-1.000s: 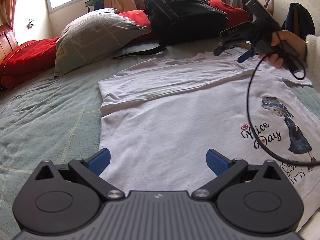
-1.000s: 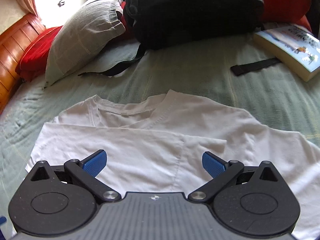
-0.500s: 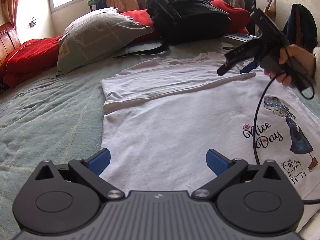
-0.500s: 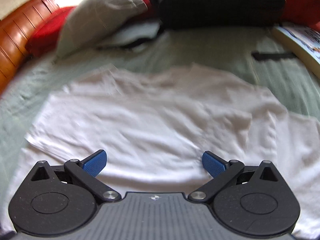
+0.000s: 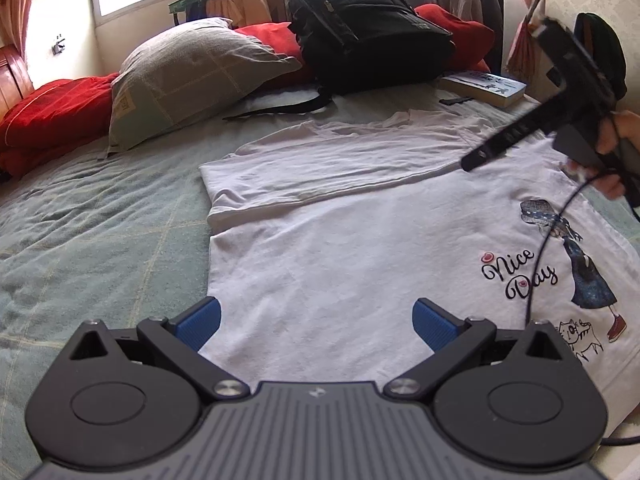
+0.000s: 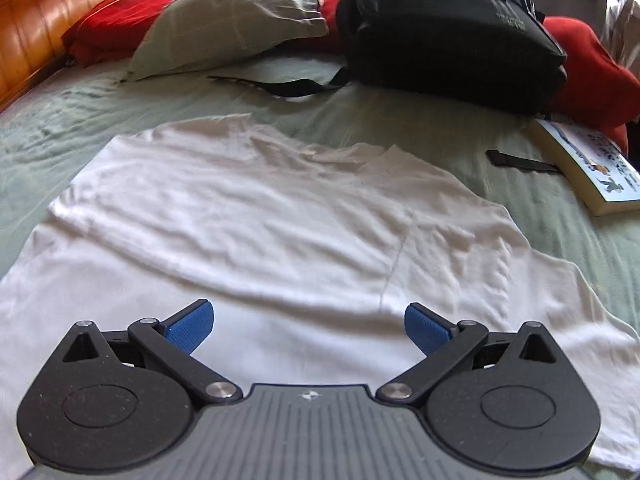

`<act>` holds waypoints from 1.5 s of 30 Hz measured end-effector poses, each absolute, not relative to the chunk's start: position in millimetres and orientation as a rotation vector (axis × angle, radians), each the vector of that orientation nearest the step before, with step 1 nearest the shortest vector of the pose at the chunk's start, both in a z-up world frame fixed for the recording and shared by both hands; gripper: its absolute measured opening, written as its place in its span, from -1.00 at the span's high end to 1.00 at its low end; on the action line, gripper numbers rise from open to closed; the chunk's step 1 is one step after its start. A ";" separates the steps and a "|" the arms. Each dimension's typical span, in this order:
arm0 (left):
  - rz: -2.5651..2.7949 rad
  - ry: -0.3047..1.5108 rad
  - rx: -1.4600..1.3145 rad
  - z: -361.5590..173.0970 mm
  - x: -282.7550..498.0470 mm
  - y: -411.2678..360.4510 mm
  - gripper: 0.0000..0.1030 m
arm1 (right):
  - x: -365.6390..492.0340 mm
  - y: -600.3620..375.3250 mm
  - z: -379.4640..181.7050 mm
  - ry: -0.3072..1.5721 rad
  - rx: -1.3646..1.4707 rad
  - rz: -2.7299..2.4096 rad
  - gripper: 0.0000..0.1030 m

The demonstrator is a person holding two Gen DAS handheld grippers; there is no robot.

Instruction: Fold clothes

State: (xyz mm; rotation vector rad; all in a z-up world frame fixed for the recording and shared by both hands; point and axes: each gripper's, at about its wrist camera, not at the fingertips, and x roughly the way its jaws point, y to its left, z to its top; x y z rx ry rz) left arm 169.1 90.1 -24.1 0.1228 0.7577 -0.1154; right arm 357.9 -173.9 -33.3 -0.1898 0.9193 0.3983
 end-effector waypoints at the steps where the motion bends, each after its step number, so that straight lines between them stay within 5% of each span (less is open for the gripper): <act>1: -0.126 0.757 0.120 -22.8 172.6 91.9 -0.97 | 350.8 -175.7 -33.6 0.921 -0.200 0.400 -1.00; 13: -0.192 0.898 0.093 -70.6 213.5 85.0 -0.97 | 319.8 -199.8 -69.9 0.935 -0.167 0.351 -1.00; 29: -0.160 0.878 0.096 -67.9 125.4 71.0 -0.98 | 316.4 -201.9 -67.1 0.926 -0.171 0.341 -1.00; 37: -0.139 0.798 0.151 -33.1 117.2 62.1 -0.98 | 253.3 -206.8 -36.2 0.866 -0.192 0.368 -1.00; 45: -0.161 0.798 0.172 -56.4 96.7 33.4 -0.98 | 181.6 -216.2 -55.2 0.832 -0.176 0.379 -1.00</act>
